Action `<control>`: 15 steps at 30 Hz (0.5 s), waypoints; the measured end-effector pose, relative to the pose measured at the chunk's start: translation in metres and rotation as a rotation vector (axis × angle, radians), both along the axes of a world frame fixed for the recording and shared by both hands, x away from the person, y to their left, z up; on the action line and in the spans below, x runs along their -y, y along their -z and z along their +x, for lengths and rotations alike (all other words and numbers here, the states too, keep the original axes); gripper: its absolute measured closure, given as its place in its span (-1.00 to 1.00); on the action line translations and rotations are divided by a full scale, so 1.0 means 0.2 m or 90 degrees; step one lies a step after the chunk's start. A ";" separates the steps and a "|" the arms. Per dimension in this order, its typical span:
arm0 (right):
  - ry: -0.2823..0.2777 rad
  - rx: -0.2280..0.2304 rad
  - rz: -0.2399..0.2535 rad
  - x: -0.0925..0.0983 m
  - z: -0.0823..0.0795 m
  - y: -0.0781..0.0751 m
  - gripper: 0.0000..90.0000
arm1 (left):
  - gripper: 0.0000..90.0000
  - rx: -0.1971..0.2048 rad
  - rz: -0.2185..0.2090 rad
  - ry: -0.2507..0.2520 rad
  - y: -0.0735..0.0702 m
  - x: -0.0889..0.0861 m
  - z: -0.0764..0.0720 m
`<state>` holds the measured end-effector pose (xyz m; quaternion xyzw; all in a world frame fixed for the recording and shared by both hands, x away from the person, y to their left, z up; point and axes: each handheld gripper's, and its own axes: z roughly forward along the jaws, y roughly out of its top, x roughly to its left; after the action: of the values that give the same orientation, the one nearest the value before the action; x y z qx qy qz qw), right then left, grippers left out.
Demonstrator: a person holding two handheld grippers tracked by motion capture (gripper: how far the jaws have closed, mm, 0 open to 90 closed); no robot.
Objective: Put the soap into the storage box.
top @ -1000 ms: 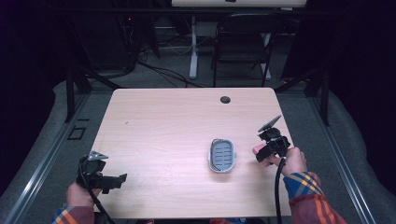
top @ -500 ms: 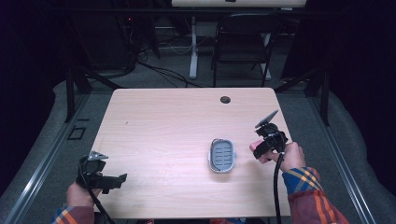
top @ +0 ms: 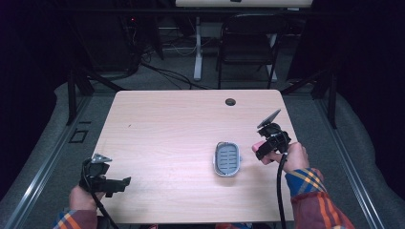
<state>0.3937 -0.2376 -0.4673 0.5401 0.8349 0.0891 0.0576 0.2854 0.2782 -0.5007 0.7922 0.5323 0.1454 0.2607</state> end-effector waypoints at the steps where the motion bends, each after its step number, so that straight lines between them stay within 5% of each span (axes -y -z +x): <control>1: 0.003 0.006 0.005 -0.01 0.00 0.00 -0.17 | -0.99 0.000 0.000 0.000 0.00 0.00 0.00; 15: -0.029 0.006 0.000 -0.12 0.03 -0.04 -0.17 | -0.99 -0.003 0.002 0.005 0.00 0.00 0.00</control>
<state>0.3999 -0.2135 -0.4592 0.5204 0.8468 0.0931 0.0590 0.2856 0.2781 -0.5005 0.7949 0.5295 0.1435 0.2592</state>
